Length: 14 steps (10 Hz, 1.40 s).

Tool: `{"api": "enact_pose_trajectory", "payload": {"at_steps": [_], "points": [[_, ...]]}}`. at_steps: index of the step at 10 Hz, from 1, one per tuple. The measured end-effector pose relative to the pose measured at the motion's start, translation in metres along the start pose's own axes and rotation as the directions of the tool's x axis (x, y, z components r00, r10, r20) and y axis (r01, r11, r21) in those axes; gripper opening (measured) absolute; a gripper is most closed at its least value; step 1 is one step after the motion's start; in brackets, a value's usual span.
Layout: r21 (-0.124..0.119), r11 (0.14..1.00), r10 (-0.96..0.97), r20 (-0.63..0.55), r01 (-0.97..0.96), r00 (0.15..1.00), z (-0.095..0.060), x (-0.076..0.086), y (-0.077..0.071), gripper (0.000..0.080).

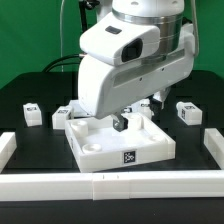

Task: Assemble one leg

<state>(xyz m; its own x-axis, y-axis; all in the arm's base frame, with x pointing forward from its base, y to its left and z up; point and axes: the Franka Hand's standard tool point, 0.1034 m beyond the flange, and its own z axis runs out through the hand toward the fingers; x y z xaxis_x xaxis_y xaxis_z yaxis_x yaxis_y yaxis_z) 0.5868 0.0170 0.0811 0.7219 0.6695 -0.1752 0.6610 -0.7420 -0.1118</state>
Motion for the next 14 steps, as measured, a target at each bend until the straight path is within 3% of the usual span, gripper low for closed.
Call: {"api": "enact_pose_trajectory", "payload": {"at_steps": [9, 11, 12, 14], "points": [[0.000, 1.000, -0.001, 0.000, 0.001, 1.000, 0.001, 0.000, 0.000, 0.0650], [-0.003, 1.000, -0.012, -0.002, 0.012, 1.000, -0.005, 0.004, 0.000, 0.0650], [-0.040, 0.997, -0.065, -0.053, 0.063, 0.997, -0.002, -0.003, 0.002, 0.0650], [-0.110, 0.977, -0.197, -0.119, 0.184, 0.973, 0.010, -0.039, -0.008, 0.0650]]}}
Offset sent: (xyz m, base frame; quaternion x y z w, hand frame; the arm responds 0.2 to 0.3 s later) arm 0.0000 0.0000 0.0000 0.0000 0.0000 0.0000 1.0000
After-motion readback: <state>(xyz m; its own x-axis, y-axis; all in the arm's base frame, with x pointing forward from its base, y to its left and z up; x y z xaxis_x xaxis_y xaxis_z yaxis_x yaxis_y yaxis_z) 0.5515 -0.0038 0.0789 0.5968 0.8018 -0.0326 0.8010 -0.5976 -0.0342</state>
